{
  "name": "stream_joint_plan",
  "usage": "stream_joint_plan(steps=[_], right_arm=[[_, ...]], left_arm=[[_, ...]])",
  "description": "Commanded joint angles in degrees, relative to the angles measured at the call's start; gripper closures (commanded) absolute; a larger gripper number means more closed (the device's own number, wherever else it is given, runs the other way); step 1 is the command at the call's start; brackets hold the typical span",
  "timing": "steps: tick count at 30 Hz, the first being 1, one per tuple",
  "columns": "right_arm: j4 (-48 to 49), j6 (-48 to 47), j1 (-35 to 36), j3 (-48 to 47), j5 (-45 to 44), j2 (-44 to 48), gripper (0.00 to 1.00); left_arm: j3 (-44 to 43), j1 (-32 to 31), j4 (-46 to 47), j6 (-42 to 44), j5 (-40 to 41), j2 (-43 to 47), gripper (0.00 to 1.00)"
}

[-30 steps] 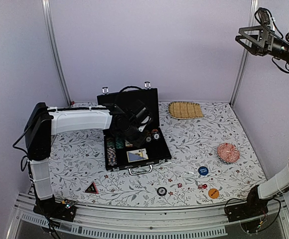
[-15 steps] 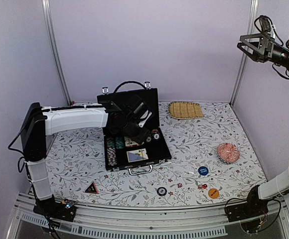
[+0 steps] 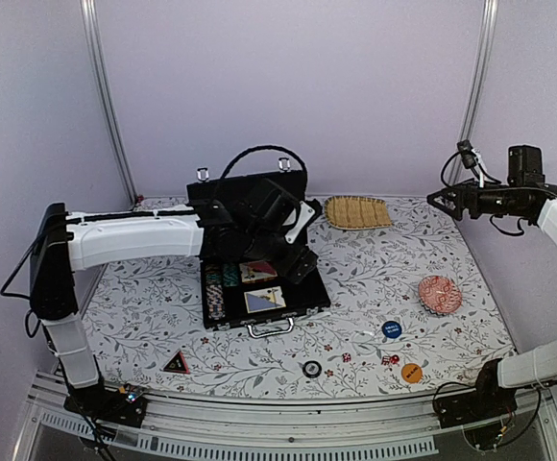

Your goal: Pack up texas hold em set

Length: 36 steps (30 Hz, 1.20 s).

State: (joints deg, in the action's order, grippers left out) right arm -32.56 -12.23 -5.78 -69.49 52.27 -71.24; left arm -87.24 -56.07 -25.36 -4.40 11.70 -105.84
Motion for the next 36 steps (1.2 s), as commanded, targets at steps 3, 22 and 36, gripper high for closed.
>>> stream_joint_plan(steps=[3, 22, 36], right_arm=[[4.49, -8.54, 1.87, 7.61, -12.65, 7.01, 0.01], [-7.27, -32.00, 23.05, 11.23, -23.92, -4.31, 0.23], [-8.47, -36.52, 42.48, 13.76, -39.21, -18.27, 0.20]], left_arm=[[-3.03, -5.97, 5.68, -0.71, 7.88, -4.62, 0.03], [6.42, 1.87, 3.87, -8.88, -1.40, 3.97, 0.09], [20.02, 14.86, 5.25, -4.48, -0.07, 18.64, 0.20]])
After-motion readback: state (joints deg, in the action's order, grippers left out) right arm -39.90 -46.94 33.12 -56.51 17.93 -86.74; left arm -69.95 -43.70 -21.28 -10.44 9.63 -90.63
